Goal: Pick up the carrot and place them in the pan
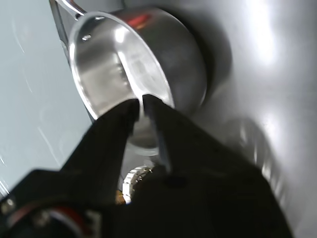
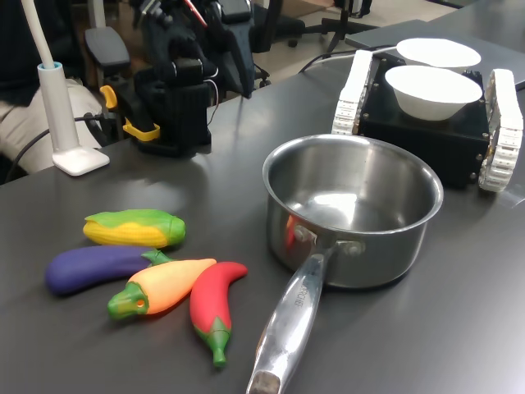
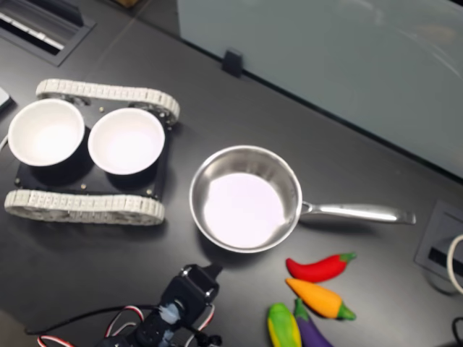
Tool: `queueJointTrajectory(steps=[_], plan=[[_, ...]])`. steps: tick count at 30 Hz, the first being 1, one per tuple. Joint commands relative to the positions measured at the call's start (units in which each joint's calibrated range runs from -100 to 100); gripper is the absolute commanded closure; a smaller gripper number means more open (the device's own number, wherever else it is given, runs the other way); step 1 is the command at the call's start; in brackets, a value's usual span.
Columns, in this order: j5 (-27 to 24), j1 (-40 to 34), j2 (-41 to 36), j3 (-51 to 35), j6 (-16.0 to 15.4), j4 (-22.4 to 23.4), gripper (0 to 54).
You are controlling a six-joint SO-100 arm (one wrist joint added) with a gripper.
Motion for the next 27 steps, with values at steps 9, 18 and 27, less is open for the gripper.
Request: queueJointTrajectory(steps=[9, 18, 27], plan=[[1.8, 14.2, 10.9, -17.8, -5.5, 0.5, 53.4], [2.6, 22.6, 18.9, -26.5, -8.4, 0.5, 53.2], [4.0, 32.8, 29.4, -37.2, -11.6, 0.5, 48.9]])
